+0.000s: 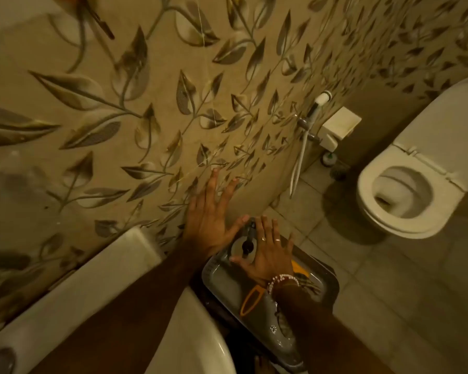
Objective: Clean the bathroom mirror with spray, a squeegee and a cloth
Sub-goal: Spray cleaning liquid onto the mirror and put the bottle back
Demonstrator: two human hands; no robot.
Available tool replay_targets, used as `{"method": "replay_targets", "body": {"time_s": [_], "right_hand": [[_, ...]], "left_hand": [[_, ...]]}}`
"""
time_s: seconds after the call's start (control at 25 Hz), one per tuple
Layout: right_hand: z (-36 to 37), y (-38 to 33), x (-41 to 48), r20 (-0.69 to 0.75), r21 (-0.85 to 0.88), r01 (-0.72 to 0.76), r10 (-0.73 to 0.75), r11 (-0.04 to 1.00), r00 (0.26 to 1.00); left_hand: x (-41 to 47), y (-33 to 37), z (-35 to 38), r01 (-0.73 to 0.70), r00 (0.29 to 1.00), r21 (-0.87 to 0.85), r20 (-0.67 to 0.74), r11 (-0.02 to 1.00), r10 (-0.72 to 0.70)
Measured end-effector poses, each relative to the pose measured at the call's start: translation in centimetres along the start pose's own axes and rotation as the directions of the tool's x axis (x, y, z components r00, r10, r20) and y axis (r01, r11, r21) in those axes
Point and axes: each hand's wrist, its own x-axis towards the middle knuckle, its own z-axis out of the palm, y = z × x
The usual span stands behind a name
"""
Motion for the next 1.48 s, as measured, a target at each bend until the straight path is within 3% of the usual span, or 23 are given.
{"method": "replay_targets", "body": {"time_s": [0.24,0.4,0.68,0.8,1.0,1.28,1.48], "right_hand": [[2.8,0.9,1.3,0.035,-0.015,-0.015,0.015,1.000,0.999],[3.8,1.2,2.8,0.037,0.141,-0.014,0.009,0.990,0.999],[3.7,0.9,4.0,0.026,0.207,-0.005,0.000,0.978,1.000],[2.7,0.8,4.3,0.004,0.316,-0.038,0.039,0.948,0.999],[-1.3,-0.9,4.4,-0.153,0.556,0.031,0.066,0.831,0.986],[-10.1,-4.1,3.8,-0.291,0.654,0.188,0.015,0.733,0.957],[-17.5,-6.1,3.2,-0.371,0.625,0.282,-0.041,0.728,0.928]], "left_hand": [[-0.1,-1.8,3.0,0.024,1.000,-0.017,0.013,1.000,-0.024],[0.2,-1.8,3.5,-0.006,1.000,-0.046,0.009,0.999,0.006],[0.2,-1.5,2.8,-0.005,1.000,-0.082,-0.007,0.997,0.004],[0.3,-1.3,1.7,-0.028,0.998,-0.067,-0.055,0.997,0.024],[0.2,-0.1,-0.4,-0.057,0.993,-0.069,-0.102,0.996,0.050],[1.7,2.6,-6.1,-0.085,0.974,-0.035,-0.215,0.996,0.075],[2.9,5.1,-12.6,-0.108,0.939,-0.028,-0.331,0.994,0.092]]}}
